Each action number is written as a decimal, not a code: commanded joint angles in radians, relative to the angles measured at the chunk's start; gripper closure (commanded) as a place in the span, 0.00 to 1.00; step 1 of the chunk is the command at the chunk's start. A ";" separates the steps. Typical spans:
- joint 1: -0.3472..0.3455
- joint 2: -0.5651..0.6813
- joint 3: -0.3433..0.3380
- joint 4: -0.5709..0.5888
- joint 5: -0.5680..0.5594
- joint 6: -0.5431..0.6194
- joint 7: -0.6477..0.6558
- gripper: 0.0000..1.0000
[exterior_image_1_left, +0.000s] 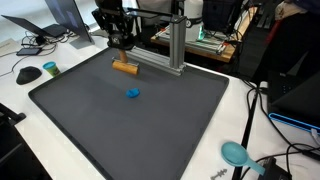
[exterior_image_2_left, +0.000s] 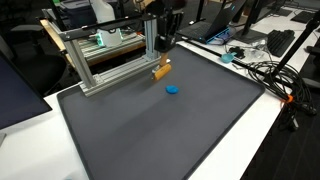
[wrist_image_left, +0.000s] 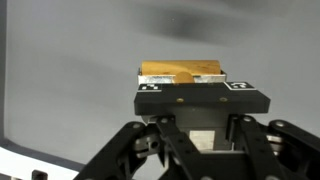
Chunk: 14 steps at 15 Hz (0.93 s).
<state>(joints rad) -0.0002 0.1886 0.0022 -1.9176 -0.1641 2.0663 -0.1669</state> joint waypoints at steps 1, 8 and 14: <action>0.002 -0.092 0.020 -0.088 -0.020 0.079 -0.142 0.78; 0.001 -0.064 0.034 -0.097 0.013 0.184 -0.347 0.53; -0.009 -0.020 0.037 -0.093 0.051 0.212 -0.437 0.78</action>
<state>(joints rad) -0.0027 0.1383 0.0338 -2.0320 -0.1328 2.2889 -0.5882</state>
